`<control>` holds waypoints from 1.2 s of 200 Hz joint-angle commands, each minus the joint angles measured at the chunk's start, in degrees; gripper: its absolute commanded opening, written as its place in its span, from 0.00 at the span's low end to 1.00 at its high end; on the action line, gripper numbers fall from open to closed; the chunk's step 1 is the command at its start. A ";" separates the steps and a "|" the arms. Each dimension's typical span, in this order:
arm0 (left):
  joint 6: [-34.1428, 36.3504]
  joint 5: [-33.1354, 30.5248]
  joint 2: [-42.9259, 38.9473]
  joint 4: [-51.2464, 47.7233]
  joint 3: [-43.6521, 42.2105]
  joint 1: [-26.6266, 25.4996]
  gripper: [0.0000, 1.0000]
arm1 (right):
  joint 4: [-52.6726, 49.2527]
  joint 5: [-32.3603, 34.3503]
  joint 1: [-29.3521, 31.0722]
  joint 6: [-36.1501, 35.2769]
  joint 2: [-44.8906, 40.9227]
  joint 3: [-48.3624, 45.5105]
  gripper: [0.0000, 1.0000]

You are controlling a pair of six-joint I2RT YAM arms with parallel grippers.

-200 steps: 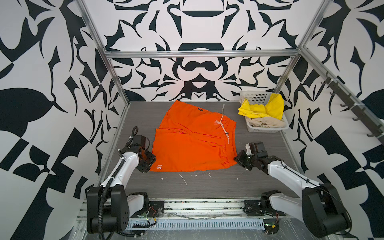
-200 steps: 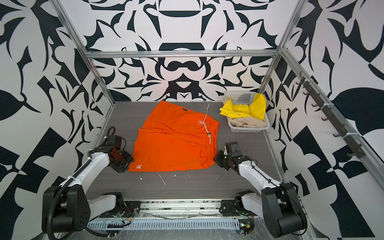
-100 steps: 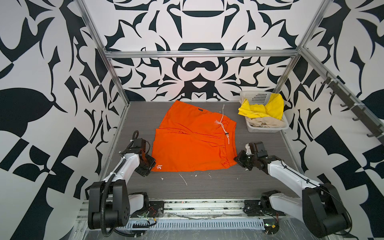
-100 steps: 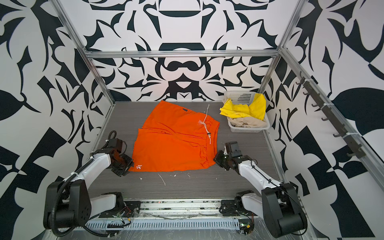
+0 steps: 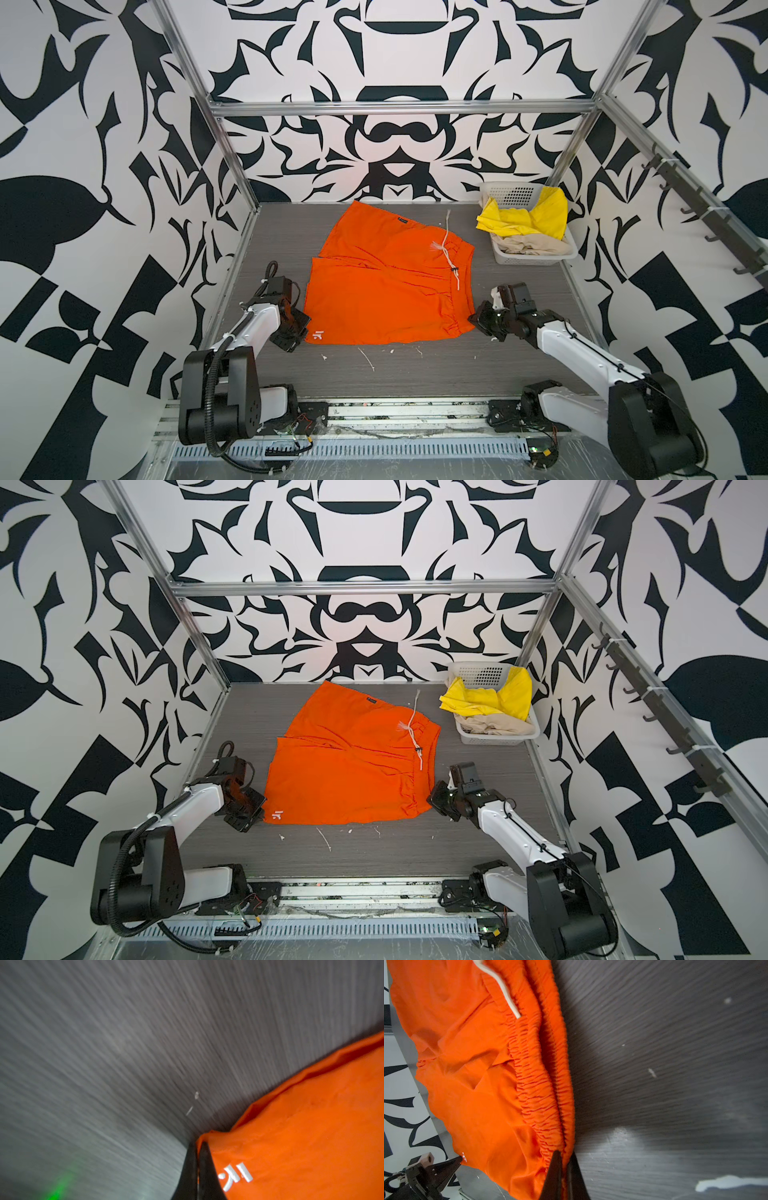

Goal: Fold and stack the shorts

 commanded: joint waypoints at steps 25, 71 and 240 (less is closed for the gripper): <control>0.98 -5.30 -6.89 -8.00 2.76 0.57 0.00 | -9.70 1.19 1.05 -2.18 -4.34 3.33 0.03; 1.65 -11.95 -20.12 -17.63 7.52 0.51 0.00 | -22.97 4.23 6.57 1.75 -14.08 4.04 0.02; 21.85 -15.45 -3.99 -11.70 43.35 -0.17 0.00 | -37.77 -10.83 2.34 -7.13 -2.75 28.07 0.00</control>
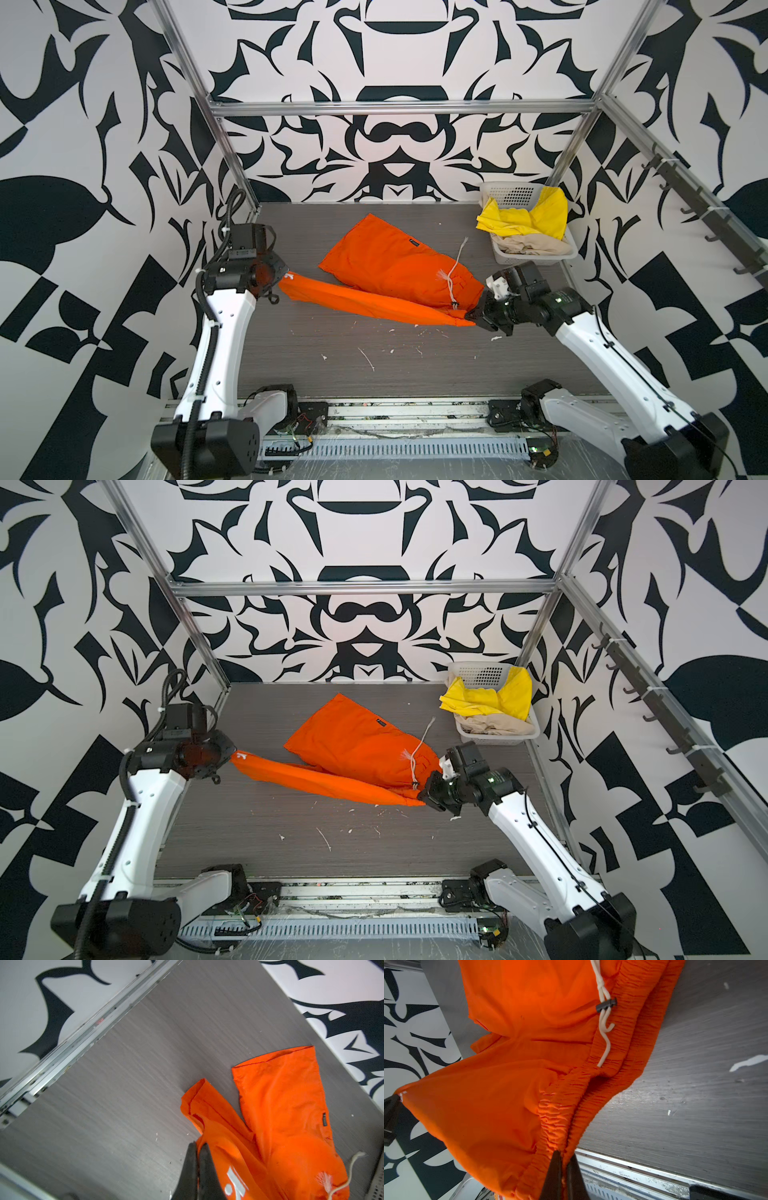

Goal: Fold and stack the shorts

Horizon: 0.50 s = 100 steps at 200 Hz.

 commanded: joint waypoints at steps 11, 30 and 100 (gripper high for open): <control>5.38 -2.65 6.15 6.13 8.50 -0.18 0.00 | -4.82 -4.18 -4.95 -7.24 4.15 4.90 0.00; 6.65 -1.80 11.80 8.47 12.87 -0.87 0.00 | -5.06 -6.61 -7.37 -9.08 6.98 6.23 0.00; 9.46 -2.29 28.43 10.82 30.48 -6.40 0.00 | -4.63 -9.34 -11.99 -13.85 14.04 8.50 0.00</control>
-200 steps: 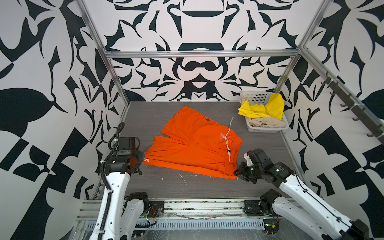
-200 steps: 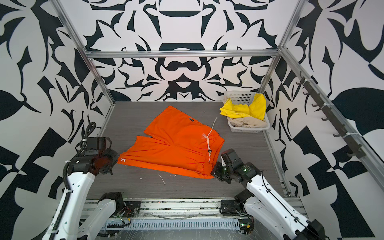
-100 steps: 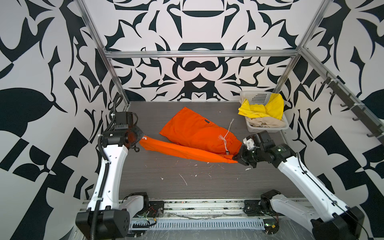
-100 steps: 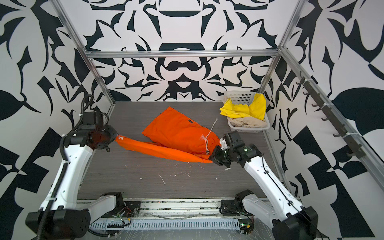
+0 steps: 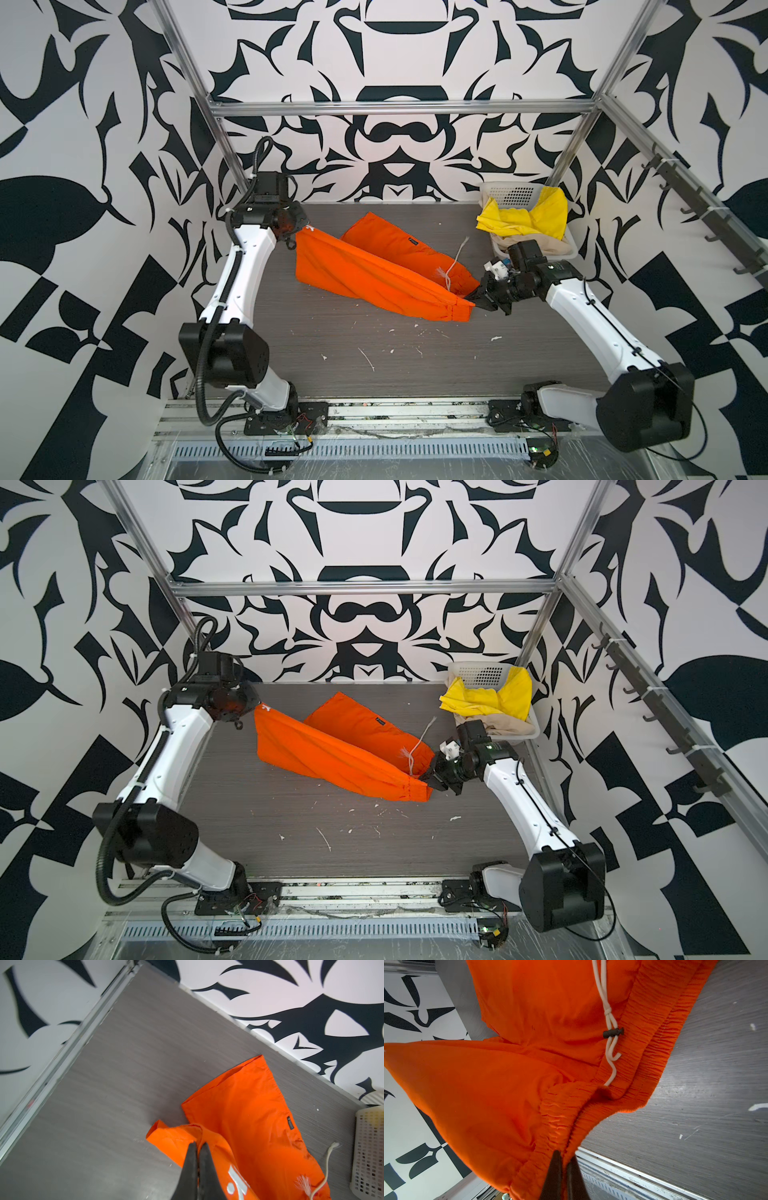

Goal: Fold and stack the shorts

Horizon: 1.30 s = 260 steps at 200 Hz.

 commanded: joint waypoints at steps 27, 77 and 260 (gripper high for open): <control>2.32 -4.67 5.09 4.88 9.40 -2.01 0.00 | -3.98 0.62 -2.90 -4.61 1.10 2.67 0.00; 2.88 -4.68 1.78 8.44 8.79 -3.94 0.00 | -3.81 0.01 -4.03 -4.84 0.68 2.75 0.00; 7.51 -1.92 23.69 10.64 26.91 -4.01 0.00 | -0.32 -2.45 -8.05 -5.97 9.34 5.47 0.00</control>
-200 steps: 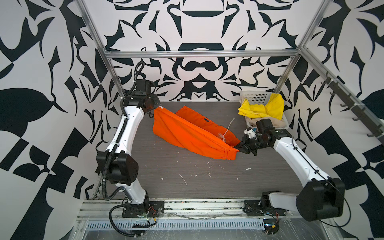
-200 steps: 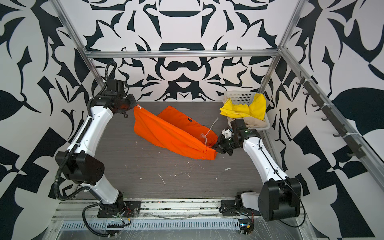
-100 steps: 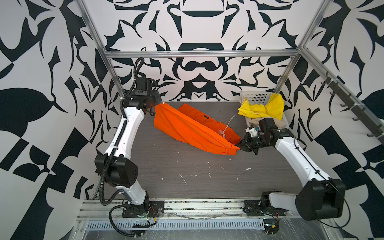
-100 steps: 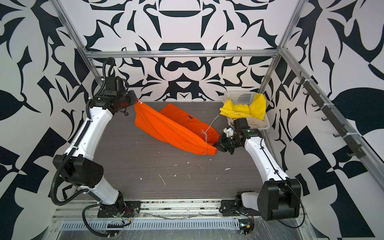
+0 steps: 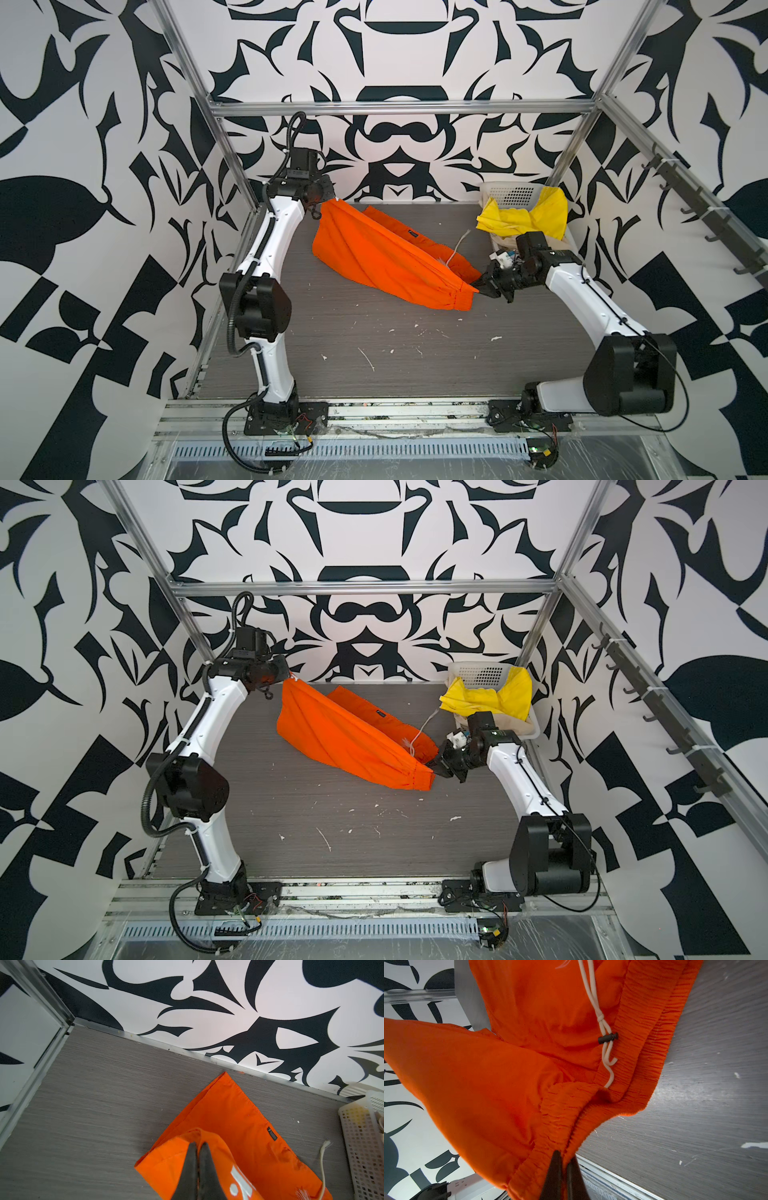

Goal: Fold and stack the shorts

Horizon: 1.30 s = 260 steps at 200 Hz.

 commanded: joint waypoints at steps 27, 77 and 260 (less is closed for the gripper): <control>0.07 -2.02 9.33 2.57 12.39 1.39 0.00 | -2.04 2.23 -1.78 -2.57 3.38 2.15 0.00; 0.83 0.74 18.18 5.72 20.33 0.39 0.00 | -0.16 3.20 -3.76 -2.21 6.38 2.45 0.00; -5.01 12.18 11.23 21.88 -9.99 -4.20 0.59 | 16.78 27.19 1.18 1.62 -4.19 6.77 0.73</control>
